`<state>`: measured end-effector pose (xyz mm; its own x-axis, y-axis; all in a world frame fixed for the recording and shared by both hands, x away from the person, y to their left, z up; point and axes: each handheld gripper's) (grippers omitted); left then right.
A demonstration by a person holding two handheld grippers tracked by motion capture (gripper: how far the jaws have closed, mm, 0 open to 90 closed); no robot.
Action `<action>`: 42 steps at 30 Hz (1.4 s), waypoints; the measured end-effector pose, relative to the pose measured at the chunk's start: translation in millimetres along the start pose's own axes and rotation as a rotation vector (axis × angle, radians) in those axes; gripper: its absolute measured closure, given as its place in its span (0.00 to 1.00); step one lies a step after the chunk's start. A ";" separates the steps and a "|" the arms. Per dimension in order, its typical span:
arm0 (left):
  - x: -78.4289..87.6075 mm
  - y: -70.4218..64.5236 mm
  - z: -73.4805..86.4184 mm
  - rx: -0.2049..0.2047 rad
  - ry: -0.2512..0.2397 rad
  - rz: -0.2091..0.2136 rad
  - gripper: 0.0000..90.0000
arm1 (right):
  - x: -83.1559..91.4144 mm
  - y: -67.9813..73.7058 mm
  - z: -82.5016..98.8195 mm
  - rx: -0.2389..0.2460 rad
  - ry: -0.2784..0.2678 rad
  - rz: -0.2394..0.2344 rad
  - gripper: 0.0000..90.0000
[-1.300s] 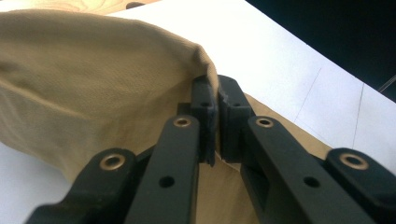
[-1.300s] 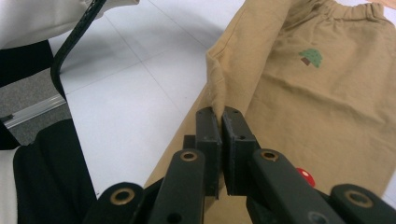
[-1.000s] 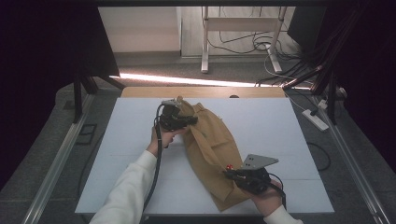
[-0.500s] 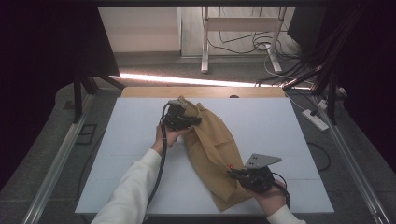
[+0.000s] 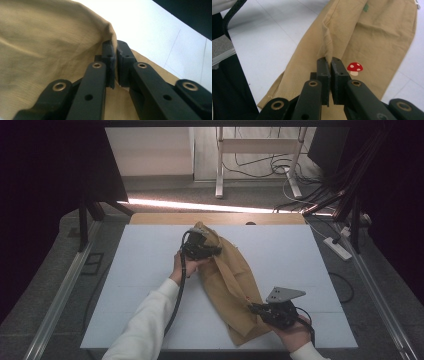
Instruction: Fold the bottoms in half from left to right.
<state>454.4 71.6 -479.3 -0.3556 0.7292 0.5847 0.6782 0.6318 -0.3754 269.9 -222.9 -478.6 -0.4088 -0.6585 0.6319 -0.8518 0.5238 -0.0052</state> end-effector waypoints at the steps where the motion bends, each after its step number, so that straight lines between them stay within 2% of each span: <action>1: -1.5 0.0 0.1 0.002 0.002 -0.001 0.95 | 0.0 -0.2 0.6 0.001 0.003 0.000 0.96; 26: -35.5 -2.4 0.9 0.011 0.050 -0.007 0.93 | 0.5 -10.6 15.3 -0.049 0.078 0.021 0.96; 35: -38.8 -4.3 0.6 0.011 0.048 -0.009 0.91 | 1.7 -11.9 18.3 -0.057 0.081 0.020 0.95; 37: -38.3 -5.0 0.4 0.011 0.043 -0.019 0.83 | 2.2 -12.1 18.7 -0.059 0.079 0.022 0.92; 38: -37.6 -5.7 -0.1 0.013 0.038 -0.028 0.71 | 2.5 -12.4 19.2 -0.059 0.075 0.028 0.87; 39: -35.9 -6.4 -0.3 0.016 0.027 -0.038 0.57 | 3.1 -12.8 19.6 -0.056 0.070 0.039 0.77; 40: -33.2 -6.9 -0.4 0.019 0.017 -0.042 0.49 | 3.7 -13.0 19.9 -0.062 0.062 0.054 0.69; 42: -26.8 -7.9 -0.1 0.021 -0.006 -0.041 0.42 | 6.0 -13.9 19.8 -0.073 0.044 0.082 0.57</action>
<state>458.6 47.1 -492.0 -0.3868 0.7043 0.5953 0.6492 0.6664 -0.3666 272.8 -244.9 -490.1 -0.4601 -0.5882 0.6651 -0.7894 0.6139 -0.0032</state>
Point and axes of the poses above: each handheld gripper's, and its own axes: x roughly backward along the jaws, z roughly out of its underside, y roughly to its left, and after that the axes turned 5 degrees about x, right-handed
